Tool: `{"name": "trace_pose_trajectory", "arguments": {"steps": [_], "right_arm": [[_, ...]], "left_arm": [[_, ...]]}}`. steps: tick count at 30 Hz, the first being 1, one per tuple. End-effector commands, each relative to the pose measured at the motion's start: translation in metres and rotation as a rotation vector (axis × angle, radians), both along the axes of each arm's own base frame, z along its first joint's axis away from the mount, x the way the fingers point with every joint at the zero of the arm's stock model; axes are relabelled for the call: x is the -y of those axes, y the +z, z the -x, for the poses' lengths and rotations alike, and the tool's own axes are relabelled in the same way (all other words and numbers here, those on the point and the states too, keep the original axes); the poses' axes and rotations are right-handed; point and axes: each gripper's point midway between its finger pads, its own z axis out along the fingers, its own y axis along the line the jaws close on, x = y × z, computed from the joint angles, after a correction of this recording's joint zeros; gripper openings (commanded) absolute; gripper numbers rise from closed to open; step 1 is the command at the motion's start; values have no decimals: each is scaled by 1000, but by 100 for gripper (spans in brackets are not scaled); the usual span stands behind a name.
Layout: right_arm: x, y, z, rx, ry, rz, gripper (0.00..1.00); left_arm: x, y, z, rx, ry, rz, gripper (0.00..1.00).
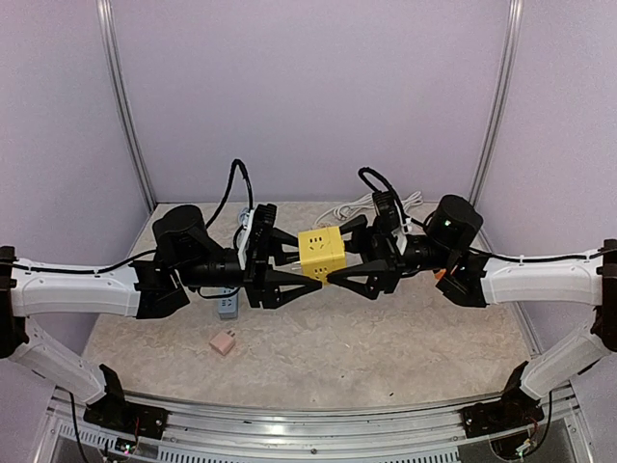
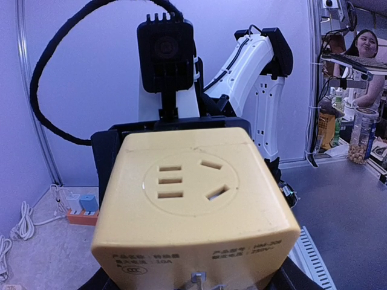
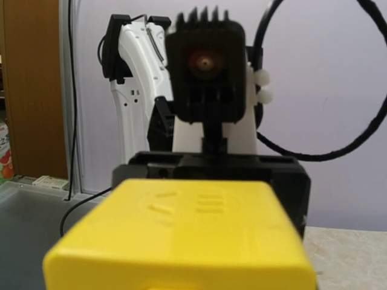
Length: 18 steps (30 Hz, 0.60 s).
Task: Insert the plug
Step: Pass from the left arm to the right
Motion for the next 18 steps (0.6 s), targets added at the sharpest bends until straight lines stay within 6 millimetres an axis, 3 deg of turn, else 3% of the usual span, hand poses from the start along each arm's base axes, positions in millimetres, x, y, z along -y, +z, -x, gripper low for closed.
{"name": "trace_pose_trajectory", "arguments": {"steps": [1,18], "right_arm": [[-3,14,5,18,30,-37,73],[-8,15,9,16,62,-40,73]], "left_arm": [[2,6,2,17,-5,22,0],[1,5,2,16,-3,20,0]]}}
